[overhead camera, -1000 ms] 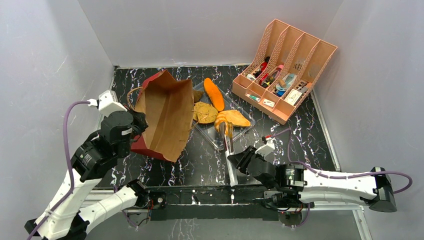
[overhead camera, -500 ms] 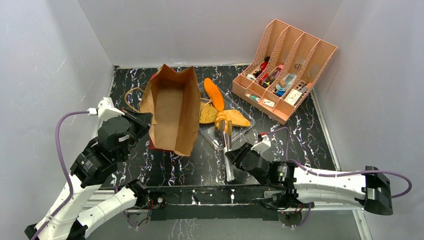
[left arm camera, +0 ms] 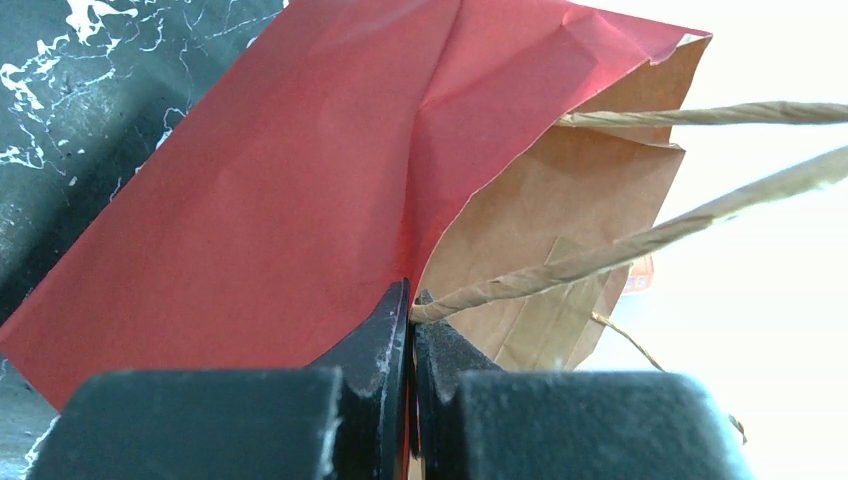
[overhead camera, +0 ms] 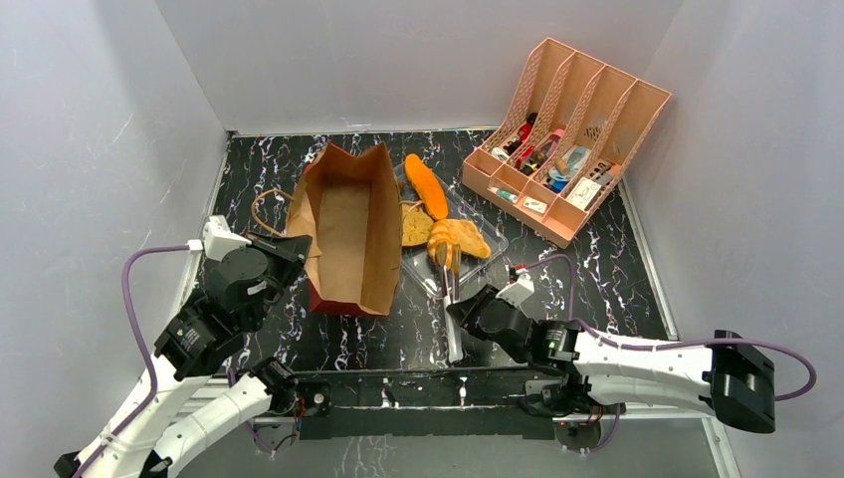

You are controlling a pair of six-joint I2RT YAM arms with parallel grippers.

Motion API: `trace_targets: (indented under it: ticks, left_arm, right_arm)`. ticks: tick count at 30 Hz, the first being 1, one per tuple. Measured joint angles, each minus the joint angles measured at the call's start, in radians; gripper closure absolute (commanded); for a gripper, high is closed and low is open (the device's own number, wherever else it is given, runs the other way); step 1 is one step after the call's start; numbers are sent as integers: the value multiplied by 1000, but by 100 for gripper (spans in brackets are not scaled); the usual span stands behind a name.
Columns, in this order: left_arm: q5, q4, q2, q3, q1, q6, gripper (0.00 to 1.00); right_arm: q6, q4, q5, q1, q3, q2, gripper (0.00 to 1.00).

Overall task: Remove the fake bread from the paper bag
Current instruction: Place the fake bread in the container.

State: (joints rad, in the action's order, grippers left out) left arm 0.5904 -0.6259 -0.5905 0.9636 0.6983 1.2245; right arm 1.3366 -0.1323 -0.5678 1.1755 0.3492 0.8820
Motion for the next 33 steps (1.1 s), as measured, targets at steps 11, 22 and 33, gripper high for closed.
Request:
trace_targets:
  ticks: [11,22,33]
  left_arm:
    - [4,23,44,-60,0,70,100]
    - [5,22,84,-115,0,98,100]
    - [15,19,90,-115,0,104,100]
  right_arm:
    - [15,24,38,0,-36,3,65]
    - [33,14,65,0,-39,-19,61]
    - [33,-36,70,0,-39,-84,61]
